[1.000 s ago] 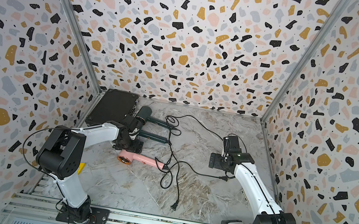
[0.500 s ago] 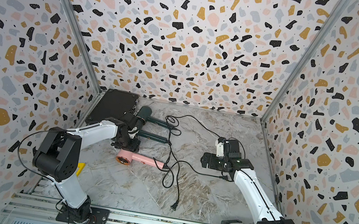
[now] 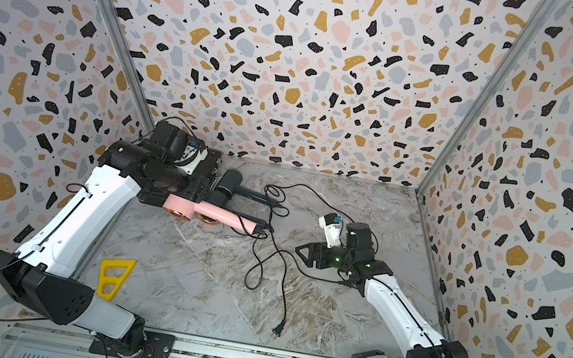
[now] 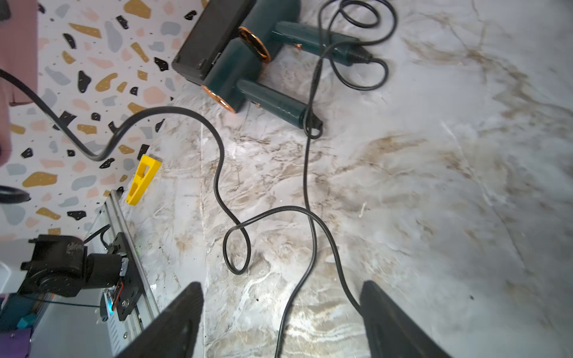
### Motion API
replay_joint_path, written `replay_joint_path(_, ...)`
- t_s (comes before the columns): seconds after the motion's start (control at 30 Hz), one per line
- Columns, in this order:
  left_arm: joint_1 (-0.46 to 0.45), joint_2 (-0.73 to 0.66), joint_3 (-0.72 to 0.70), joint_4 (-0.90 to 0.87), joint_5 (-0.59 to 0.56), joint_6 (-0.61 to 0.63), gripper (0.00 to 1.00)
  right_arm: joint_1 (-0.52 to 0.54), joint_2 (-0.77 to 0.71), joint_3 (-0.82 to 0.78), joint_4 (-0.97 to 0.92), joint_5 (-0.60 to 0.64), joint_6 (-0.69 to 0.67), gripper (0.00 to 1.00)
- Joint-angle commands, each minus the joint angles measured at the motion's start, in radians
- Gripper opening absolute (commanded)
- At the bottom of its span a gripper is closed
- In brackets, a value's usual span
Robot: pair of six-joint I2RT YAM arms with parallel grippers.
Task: Wrap the cord around the hair dryer
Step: Pick up the hair dryer from the center of the board, then wrap the power cord around the hair dryer.
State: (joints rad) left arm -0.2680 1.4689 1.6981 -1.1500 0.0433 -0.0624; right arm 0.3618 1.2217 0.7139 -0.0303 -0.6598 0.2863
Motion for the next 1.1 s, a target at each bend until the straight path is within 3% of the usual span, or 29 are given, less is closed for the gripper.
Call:
replay_joint_path(0.0, 0.005, -0.014, -0.008, -0.004, 0.14, 0.0, 0.0, 0.037, 0.01, -0.023, 0.252, -0.087, 0.057, 0.63)
replay_joint_path(0.13, 0.008, -0.03, -0.028, 0.017, 0.185, -0.015, 0.0, 0.061, 0.077, -0.058, 0.478, -0.096, 0.146, 0.53)
replay_joint_path(0.23, 0.009, -0.042, -0.034, 0.037, 0.247, -0.027, 0.0, 0.097, 0.137, -0.062, 0.612, -0.092, 0.163, 0.53)
replay_joint_path(0.3, 0.009, -0.045, -0.035, 0.048, 0.275, -0.034, 0.0, 0.125, 0.177, -0.062, 0.692, -0.105, 0.163, 0.66)
replay_joint_path(0.37, 0.012, -0.044, -0.035, 0.052, 0.302, -0.037, 0.0, 0.151, 0.208, -0.069, 0.769, -0.118, 0.16, 0.88)
replay_joint_path(0.4, 0.013, -0.041, -0.035, 0.053, 0.313, -0.039, 0.0, 0.16, 0.219, -0.07, 0.789, -0.118, 0.155, 0.93)
replay_joint_path(0.6, 0.016, -0.052, -0.051, 0.081, 0.38, -0.059, 0.0, 0.203, 0.304, -0.024, 0.84, -0.098, 0.152, 0.96)
replay_joint_path(0.67, 0.017, -0.06, -0.063, 0.094, 0.397, -0.065, 0.0, 0.206, 0.336, -0.005, 0.88, -0.082, 0.179, 0.9)
replay_joint_path(0.87, 0.053, -0.091, -0.126, 0.155, 0.512, -0.089, 0.0, 0.206, 0.369, 0.039, 0.925, -0.072, 0.232, 0.56)
replay_joint_path(1.0, 0.073, -0.109, -0.181, 0.194, 0.578, -0.096, 0.0, 0.205, 0.334, 0.051, 0.802, 0.017, 0.141, 0.22)
replay_joint_path(1.03, 0.073, -0.111, -0.192, 0.188, 0.581, -0.086, 0.0, 0.206, 0.32, 0.067, 0.745, 0.043, 0.105, 0.06)
replay_joint_path(1.07, 0.073, -0.111, -0.203, 0.183, 0.583, -0.076, 0.0, 0.206, 0.307, 0.084, 0.686, 0.068, 0.065, 0.0)
